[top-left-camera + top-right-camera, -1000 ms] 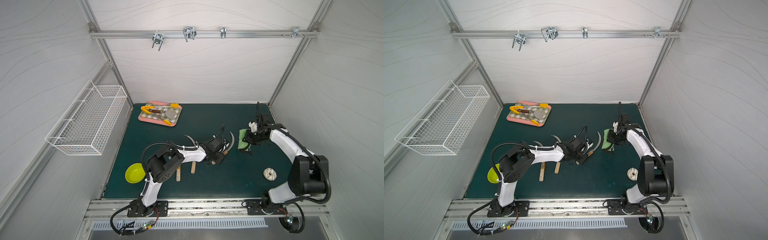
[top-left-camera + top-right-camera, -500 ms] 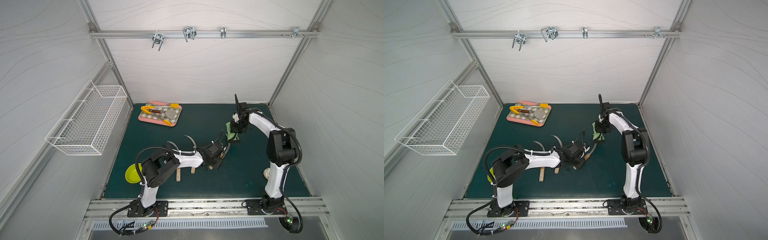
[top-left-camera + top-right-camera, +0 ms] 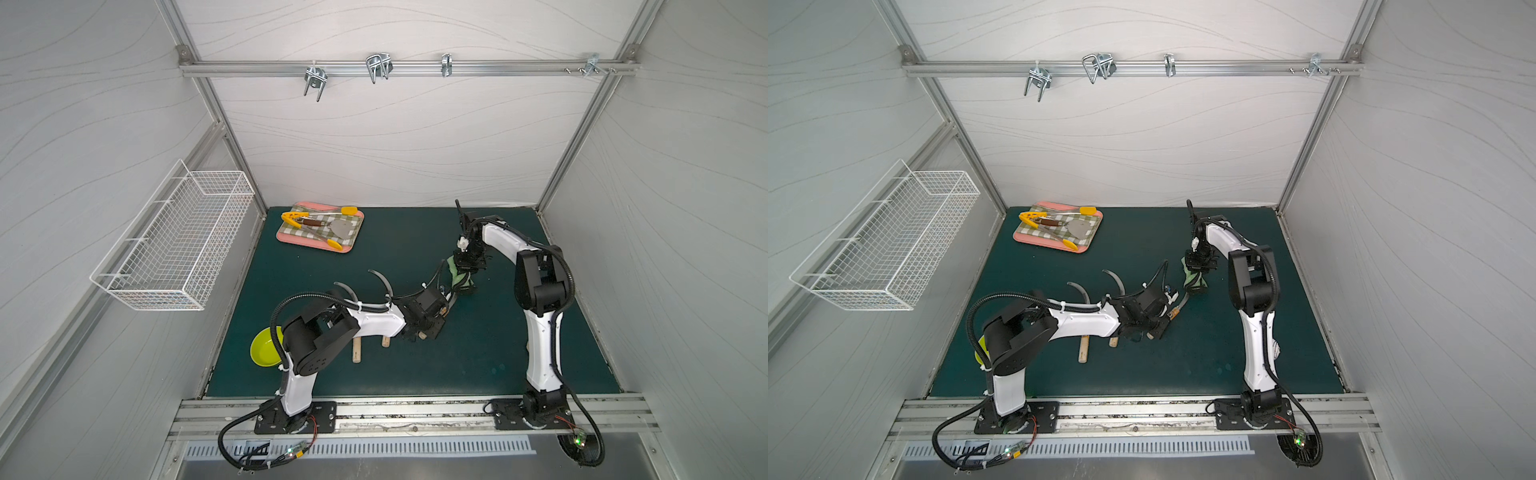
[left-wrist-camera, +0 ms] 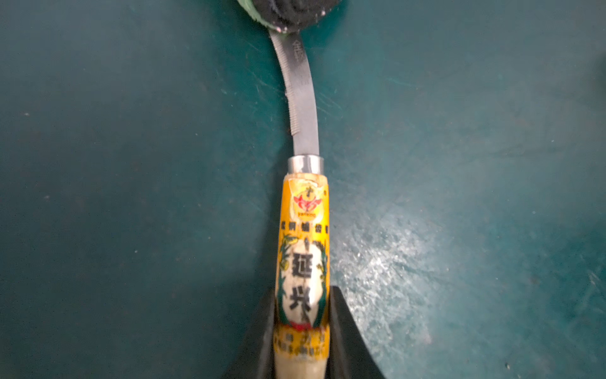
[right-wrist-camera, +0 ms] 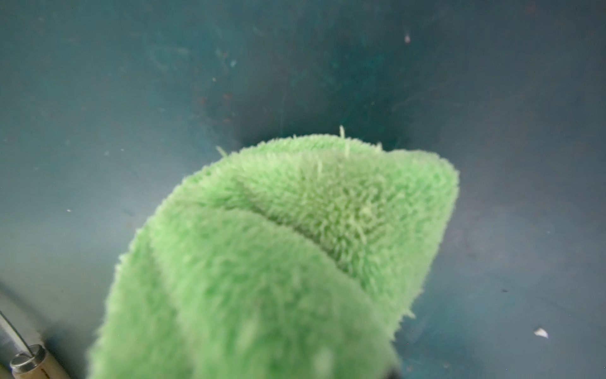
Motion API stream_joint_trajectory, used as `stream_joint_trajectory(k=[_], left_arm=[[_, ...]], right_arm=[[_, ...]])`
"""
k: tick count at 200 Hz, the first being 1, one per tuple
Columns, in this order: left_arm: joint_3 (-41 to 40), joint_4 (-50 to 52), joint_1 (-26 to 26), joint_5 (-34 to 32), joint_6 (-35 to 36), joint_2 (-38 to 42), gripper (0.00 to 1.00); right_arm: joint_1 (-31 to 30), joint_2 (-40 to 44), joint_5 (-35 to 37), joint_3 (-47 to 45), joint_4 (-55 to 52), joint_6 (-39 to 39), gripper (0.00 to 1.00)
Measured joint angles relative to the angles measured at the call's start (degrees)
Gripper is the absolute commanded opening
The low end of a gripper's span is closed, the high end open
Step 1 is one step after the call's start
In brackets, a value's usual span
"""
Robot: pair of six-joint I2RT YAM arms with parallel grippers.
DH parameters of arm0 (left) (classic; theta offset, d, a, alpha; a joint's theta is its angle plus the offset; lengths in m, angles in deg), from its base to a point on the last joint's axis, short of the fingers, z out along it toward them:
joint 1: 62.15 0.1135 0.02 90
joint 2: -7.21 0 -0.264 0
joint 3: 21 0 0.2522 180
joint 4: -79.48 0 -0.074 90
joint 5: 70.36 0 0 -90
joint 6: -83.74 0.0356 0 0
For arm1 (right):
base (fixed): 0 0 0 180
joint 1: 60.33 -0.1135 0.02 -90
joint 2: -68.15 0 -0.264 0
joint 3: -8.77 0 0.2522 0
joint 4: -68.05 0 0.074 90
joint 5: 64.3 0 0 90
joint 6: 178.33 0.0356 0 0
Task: Wipe small sickles with rags
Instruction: Wipe the small sickle at the center of the board.
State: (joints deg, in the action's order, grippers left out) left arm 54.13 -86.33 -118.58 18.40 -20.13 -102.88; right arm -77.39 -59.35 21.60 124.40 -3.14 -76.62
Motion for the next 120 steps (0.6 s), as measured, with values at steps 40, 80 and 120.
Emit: stream_joint_trajectory(k=[40, 80, 120], left_arm=[[0.0, 0.0, 0.0, 0.0, -0.4, 0.0, 0.0], [0.0, -0.2, 0.0, -0.2, -0.9, 0.0, 0.0], [0.1, -0.3, -0.1, -0.5, -1.5, 0.0, 0.0]], right_arm=[[-0.9, 2.9, 0.5, -5.0, 2.0, -0.8, 0.15], [-2.9, 9.0, 0.7, -14.8, 3.2, -0.5, 0.15], [-4.4, 15.0, -4.1, -24.4, 6.2, 1.2, 0.15]])
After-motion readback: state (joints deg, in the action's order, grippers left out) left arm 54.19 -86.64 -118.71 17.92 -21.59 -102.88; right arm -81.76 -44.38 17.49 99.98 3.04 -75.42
